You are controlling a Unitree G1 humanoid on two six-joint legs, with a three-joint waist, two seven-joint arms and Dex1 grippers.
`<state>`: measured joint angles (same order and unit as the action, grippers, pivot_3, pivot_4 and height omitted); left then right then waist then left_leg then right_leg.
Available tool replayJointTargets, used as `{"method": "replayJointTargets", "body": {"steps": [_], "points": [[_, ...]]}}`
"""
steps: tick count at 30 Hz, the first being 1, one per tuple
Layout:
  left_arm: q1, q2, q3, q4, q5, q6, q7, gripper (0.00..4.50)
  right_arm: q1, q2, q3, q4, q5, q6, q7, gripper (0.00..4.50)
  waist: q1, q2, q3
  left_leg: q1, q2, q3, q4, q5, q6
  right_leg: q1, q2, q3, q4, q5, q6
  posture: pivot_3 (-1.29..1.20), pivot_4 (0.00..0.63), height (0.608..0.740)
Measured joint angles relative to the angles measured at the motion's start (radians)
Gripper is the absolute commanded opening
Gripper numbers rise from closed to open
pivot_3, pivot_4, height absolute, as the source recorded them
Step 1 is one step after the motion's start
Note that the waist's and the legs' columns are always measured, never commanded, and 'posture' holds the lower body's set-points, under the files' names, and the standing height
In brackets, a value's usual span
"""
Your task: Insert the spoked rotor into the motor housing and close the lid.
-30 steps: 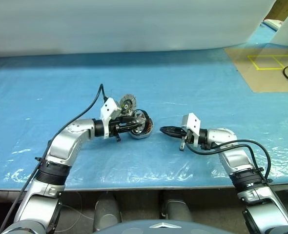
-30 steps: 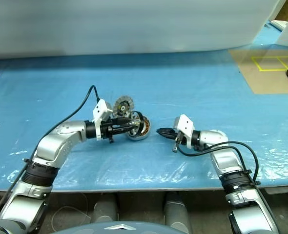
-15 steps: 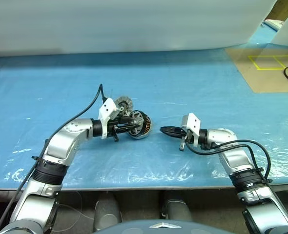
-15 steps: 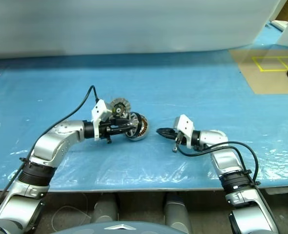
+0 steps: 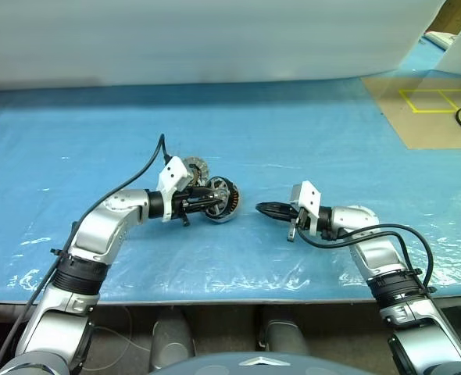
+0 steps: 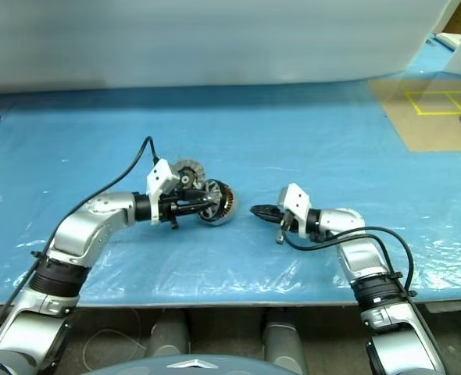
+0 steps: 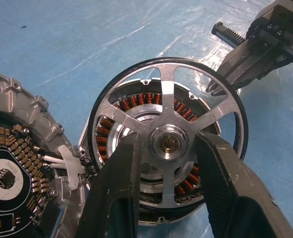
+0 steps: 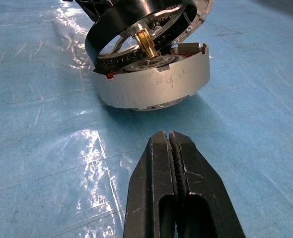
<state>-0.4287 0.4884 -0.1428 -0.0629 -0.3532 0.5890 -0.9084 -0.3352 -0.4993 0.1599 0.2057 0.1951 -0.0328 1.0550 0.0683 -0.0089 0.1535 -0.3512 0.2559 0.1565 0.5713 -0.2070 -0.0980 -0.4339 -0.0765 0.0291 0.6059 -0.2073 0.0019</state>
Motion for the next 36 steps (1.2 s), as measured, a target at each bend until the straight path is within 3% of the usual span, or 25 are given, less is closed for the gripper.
{"method": "replayJointTargets", "body": {"steps": [1, 9, 17, 22, 26, 34, 36], "points": [[-0.001, 0.0, 0.0, -0.001, 0.0, 0.002, 0.0, 1.3, 0.0, 0.0, 0.0, 0.0, 0.0, 0.0, 0.0, 0.0, 0.0, 0.0, 0.0, 0.0, 0.0, 0.0, 0.0, 0.0, 0.0, 0.0, 0.0, 0.0, 0.0, 0.0, 0.0, 0.0, 0.15, 0.74], [0.0, -0.002, -0.005, 0.0, 0.005, 0.027, 0.008, 3.94, -0.001, 0.001, 0.0, 0.0, -0.001, 0.0, 0.0, 0.0, -0.001, 0.0, 0.0, -0.004, 0.001, 0.0, 0.0, 0.0, 0.0, -0.005, 0.001, 0.0, 0.0, 0.0, 0.0, 0.0, 0.15, 0.74], [-0.031, 0.0, -0.021, 0.015, 0.047, -0.008, 0.019, 3.94, -0.001, 0.002, 0.001, 0.0, -0.005, 0.0, 0.001, 0.0, -0.001, 0.0, 0.0, -0.006, 0.001, 0.0, 0.0, 0.0, 0.0, -0.006, 0.001, 0.0, 0.0, 0.0, 0.0, 0.0, 0.15, 0.74], [-0.033, -0.034, -0.009, 0.014, -0.002, 0.015, 0.017, 3.94, -0.001, 0.005, 0.001, 0.001, -0.009, 0.0, 0.0, 0.0, -0.001, 0.0, 0.0, -0.006, 0.0, 0.0, 0.0, 0.0, 0.0, -0.006, 0.001, 0.0, 0.0, 0.0, 0.0, 0.0, 0.15, 0.74], [-0.033, -0.042, 0.018, 0.009, -0.034, 0.02, 0.017, 3.08, -0.001, 0.007, 0.001, 0.011, -0.01, 0.0, -0.001, 0.0, -0.003, 0.0, 0.0, -0.006, 0.001, 0.0, 0.0, 0.0, 0.0, -0.006, 0.001, 0.0, 0.0, 0.0, 0.0, 0.0, 0.15, 0.74], [0.037, -0.076, 0.033, -0.006, -0.064, -0.014, 0.006, 0.24, 0.0, 0.014, 0.0, -0.013, 0.014, 0.019, 0.012, 0.0, -0.002, 0.0, 0.0, -0.006, 0.001, 0.0, 0.0, 0.0, 0.0, -0.006, 0.001, 0.0, 0.0, 0.0, 0.0, 0.0, 0.15, 0.74], [0.04, -0.091, 0.032, -0.007, -0.064, -0.02, 0.008, 0.02, 0.0, 0.014, 0.0, -0.027, 0.023, 0.023, 0.012, 0.0, -0.002, 0.0, 0.0, -0.006, 0.001, 0.0, 0.001, 0.0, 0.0, -0.006, 0.001, 0.0, 0.001, 0.0, 0.0, 0.0, 0.15, 0.74]]}}
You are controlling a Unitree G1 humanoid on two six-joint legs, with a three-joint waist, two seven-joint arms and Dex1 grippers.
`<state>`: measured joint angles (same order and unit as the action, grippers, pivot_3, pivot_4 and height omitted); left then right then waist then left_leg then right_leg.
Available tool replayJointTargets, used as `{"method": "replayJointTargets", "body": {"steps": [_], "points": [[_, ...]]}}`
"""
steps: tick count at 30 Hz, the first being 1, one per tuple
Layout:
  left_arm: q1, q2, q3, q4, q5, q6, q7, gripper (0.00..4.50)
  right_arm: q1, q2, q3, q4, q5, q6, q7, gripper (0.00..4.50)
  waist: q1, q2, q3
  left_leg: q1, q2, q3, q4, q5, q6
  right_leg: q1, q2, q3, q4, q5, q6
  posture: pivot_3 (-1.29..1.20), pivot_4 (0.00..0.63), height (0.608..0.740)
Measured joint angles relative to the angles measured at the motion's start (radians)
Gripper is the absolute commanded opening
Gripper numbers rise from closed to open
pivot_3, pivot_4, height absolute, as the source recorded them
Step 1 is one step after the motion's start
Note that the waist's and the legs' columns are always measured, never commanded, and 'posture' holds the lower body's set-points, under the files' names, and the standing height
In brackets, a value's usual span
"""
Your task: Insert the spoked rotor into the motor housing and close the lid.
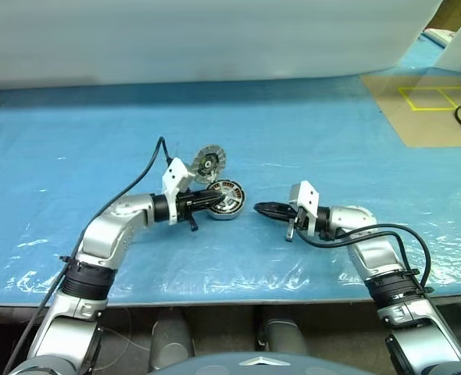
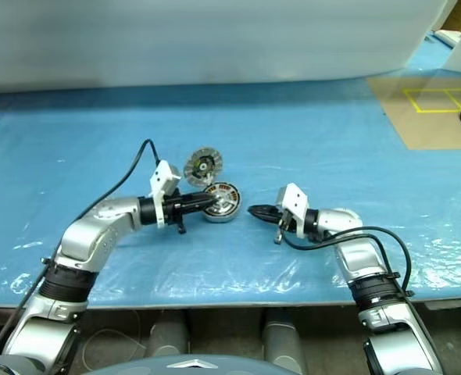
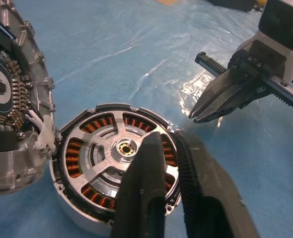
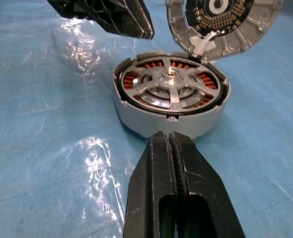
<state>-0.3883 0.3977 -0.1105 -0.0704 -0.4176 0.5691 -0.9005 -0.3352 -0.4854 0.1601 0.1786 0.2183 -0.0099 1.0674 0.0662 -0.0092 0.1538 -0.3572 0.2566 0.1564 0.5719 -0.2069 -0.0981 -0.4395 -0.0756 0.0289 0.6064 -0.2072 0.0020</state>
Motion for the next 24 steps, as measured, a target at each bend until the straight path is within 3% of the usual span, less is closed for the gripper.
{"method": "replayJointTargets", "body": {"steps": [15, 24], "points": [[-0.034, -0.098, -0.056, 0.132, 0.146, -0.122, 0.141, 0.02, 0.023, 0.0, -0.013, -0.048, 0.027, 0.036, -0.01, 0.0, 0.001, 0.0, 0.0, -0.001, 0.0, 0.0, 0.001, 0.0, 0.0, 0.0, 0.0, 0.0, 0.0, 0.0, 0.0, 0.0, 0.15, 0.74], [-0.047, -0.087, -0.117, 0.117, 0.221, -0.125, 0.166, 0.02, 0.03, 0.0, -0.013, -0.072, 0.026, 0.043, -0.026, 0.0, 0.002, 0.0, 0.0, 0.005, 0.0, 0.0, 0.001, 0.0, 0.0, 0.007, -0.001, 0.0, 0.0, 0.0, 0.0, 0.0, 0.15, 0.74]]}}
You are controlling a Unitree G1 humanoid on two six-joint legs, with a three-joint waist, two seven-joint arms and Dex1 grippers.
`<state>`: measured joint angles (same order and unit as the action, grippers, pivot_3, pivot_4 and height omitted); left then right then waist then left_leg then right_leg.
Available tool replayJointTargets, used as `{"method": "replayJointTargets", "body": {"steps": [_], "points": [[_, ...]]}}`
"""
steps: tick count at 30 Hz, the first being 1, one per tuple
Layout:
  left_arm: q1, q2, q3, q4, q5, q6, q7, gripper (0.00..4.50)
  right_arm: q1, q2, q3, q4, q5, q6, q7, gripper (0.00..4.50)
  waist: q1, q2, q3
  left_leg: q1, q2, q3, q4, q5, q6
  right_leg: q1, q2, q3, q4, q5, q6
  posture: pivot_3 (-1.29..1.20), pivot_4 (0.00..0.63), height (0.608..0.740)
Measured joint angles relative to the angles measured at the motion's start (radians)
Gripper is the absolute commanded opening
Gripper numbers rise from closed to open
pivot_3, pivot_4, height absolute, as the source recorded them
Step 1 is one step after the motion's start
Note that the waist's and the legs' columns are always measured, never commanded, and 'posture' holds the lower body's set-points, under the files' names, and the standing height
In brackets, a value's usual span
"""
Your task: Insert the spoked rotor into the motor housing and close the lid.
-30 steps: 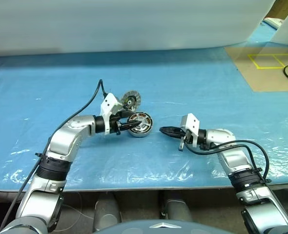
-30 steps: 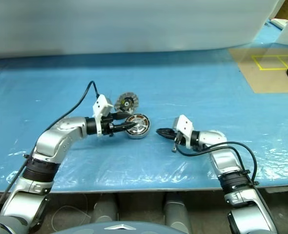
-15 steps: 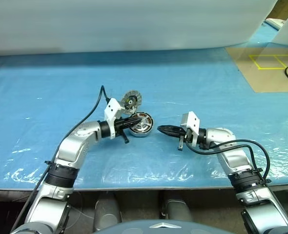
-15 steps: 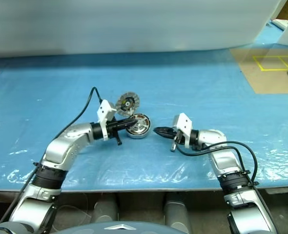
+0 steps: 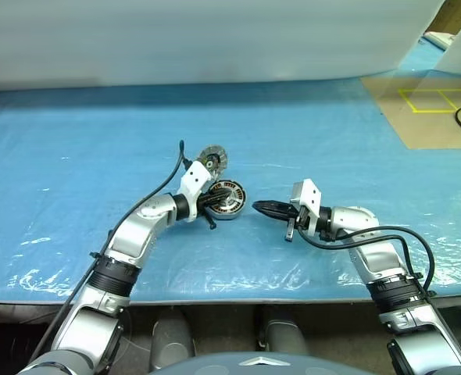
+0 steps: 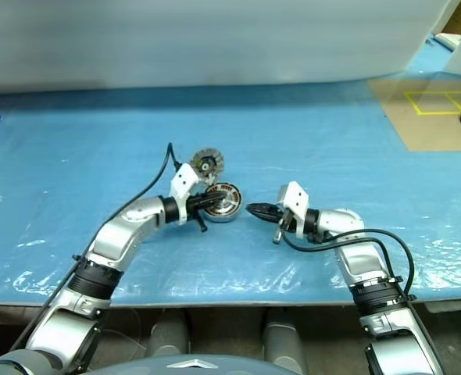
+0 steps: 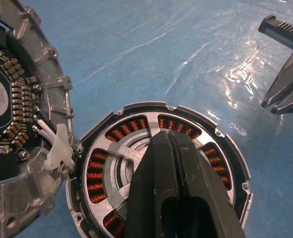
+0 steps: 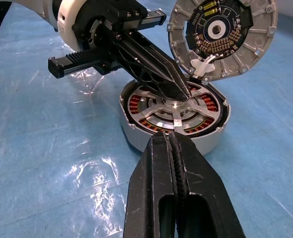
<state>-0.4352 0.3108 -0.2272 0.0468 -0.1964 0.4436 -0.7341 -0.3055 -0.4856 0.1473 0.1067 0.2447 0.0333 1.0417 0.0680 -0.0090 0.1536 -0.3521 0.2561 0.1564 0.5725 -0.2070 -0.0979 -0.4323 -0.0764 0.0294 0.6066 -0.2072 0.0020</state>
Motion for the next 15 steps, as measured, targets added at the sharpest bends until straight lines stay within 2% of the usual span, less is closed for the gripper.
{"method": "replayJointTargets", "body": {"steps": [7, 15], "points": [[0.026, 0.007, 0.0, -0.006, 0.012, -0.059, -0.024, 0.02, -0.002, 0.001, 0.0, 0.0, 0.0, 0.001, -0.003, 0.0, 0.0, 0.0, 0.0, 0.0, 0.0, 0.0, -0.001, 0.0, 0.0, 0.0, 0.0, 0.0, -0.001, 0.0, 0.0, 0.0, 0.15, 0.74], [0.136, 0.007, 0.065, -0.048, -0.137, -0.131, -0.154, 0.02, -0.033, 0.012, -0.001, 0.0, 0.003, 0.013, 0.001, 0.0, -0.002, 0.0, 0.0, -0.003, 0.0, 0.0, -0.001, 0.0, 0.0, -0.006, 0.001, 0.0, 0.0, 0.0, 0.0, 0.0, 0.15, 0.74]]}}
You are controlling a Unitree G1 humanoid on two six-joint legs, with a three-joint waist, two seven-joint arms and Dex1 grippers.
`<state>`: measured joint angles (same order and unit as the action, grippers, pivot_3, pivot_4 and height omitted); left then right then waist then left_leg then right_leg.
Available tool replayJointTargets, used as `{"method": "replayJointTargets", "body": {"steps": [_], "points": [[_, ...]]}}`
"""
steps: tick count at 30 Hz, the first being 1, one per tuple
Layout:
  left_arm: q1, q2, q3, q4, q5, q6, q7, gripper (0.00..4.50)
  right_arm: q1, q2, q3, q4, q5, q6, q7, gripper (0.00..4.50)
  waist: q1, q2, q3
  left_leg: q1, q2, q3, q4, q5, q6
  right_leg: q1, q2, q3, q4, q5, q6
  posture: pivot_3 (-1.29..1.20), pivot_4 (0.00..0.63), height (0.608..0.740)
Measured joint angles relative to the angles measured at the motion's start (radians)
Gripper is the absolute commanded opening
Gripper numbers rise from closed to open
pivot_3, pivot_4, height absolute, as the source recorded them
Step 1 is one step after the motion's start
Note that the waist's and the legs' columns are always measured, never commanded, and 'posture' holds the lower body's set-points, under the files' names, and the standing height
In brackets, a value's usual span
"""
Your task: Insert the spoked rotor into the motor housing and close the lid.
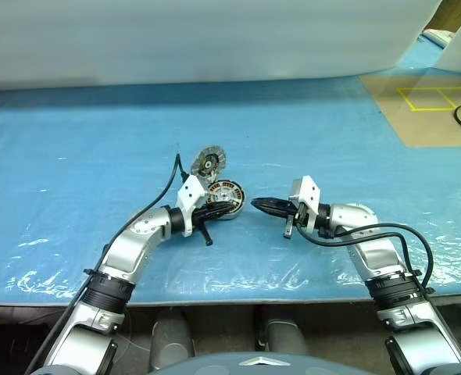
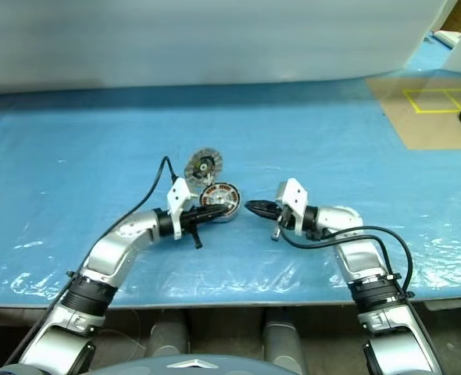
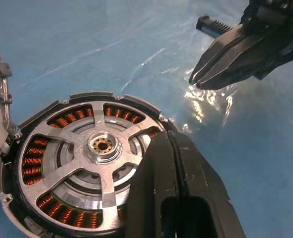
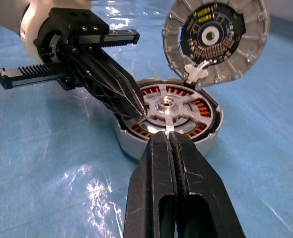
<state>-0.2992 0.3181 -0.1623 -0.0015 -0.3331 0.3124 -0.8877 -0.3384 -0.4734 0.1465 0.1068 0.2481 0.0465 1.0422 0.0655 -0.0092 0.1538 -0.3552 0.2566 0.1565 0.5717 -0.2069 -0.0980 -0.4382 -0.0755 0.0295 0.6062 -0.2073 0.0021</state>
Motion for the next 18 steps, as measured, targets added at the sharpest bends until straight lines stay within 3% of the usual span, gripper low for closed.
{"method": "replayJointTargets", "body": {"steps": [10, 18], "points": [[0.025, 0.076, 0.204, -0.177, -0.239, 0.077, -0.021, 0.02, -0.019, 0.017, 0.0, 0.007, 0.012, 0.007, 0.021, 0.0, 0.0, 0.0, 0.0, 0.0, 0.0, 0.0, 0.0, 0.0, 0.0, 0.0, 0.0, 0.0, 0.0, 0.0, 0.0, 0.0, 0.15, 0.74], [-0.141, 0.134, 0.328, -0.059, -0.234, 0.047, 0.042, 0.02, 0.029, 0.03, -0.012, -0.006, 0.049, 0.024, 0.024, 0.0, 0.003, 0.0, 0.0, 0.0, 0.0, 0.0, 0.0, 0.0, 0.0, 0.0, 0.0, 0.0, 0.0, 0.0, 0.0, 0.0, 0.15, 0.74]]}}
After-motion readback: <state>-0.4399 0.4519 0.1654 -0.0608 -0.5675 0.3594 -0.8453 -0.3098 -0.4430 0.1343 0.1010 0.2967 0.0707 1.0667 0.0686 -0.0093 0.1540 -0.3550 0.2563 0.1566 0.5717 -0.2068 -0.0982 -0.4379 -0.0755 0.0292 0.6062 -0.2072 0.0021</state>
